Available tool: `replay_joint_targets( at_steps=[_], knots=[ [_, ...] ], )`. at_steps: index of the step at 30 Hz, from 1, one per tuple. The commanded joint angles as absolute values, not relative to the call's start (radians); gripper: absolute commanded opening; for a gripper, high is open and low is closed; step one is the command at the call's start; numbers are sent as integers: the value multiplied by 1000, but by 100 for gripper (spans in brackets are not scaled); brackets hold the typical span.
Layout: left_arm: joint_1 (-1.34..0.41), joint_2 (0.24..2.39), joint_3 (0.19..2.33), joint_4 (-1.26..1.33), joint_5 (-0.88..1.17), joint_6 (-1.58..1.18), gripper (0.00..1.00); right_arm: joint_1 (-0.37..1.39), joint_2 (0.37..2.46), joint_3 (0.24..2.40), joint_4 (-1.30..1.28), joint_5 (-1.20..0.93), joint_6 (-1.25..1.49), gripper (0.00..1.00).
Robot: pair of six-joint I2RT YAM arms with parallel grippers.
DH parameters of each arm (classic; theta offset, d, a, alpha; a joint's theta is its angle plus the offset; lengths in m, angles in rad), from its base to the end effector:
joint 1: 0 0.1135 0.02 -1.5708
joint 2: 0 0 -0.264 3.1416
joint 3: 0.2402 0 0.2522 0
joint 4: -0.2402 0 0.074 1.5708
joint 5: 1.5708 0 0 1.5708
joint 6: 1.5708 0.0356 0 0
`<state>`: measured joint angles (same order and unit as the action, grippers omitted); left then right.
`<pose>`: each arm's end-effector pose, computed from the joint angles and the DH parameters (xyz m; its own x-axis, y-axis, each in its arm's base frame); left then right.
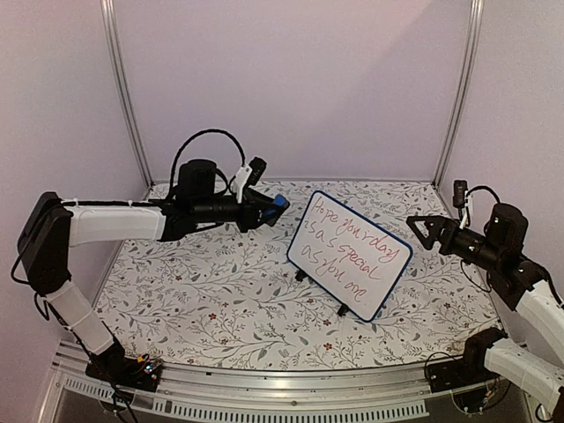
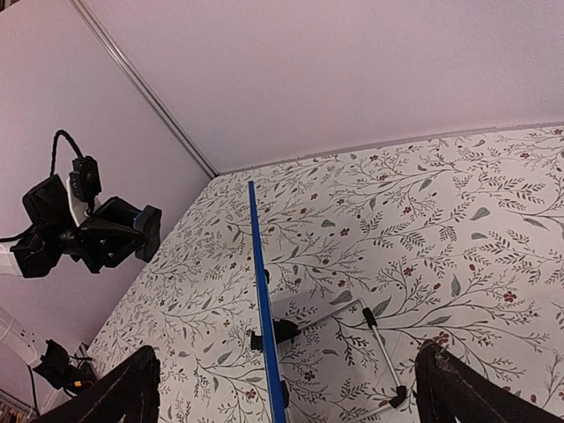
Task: Erase the whiteboard
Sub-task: Pick up the whiteboard eraser from the center of the board, then hold the whiteboard at the whiteboard stand.
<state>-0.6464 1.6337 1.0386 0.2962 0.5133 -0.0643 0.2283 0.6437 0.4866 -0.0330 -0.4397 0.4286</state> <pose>0.2876 -0.2389 0.2584 -0.2924 0.1505 -0.9444 0.8823 0.4233 -0.2057 0.1568 0.0520 0.2728 -0.4217 0.2881 -0.8597 -0.4801 0.7334 0.4813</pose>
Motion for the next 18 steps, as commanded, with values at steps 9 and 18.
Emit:
replay_joint_targets(
  at_steps=[9, 18],
  knots=[
    [-666, 1790, 1134, 468, 510, 36, 5, 264, 765, 492, 15, -458, 392, 99],
    [-672, 1911, 1234, 535, 442, -20, 6, 273, 837, 483, 42, -456, 373, 90]
  ],
)
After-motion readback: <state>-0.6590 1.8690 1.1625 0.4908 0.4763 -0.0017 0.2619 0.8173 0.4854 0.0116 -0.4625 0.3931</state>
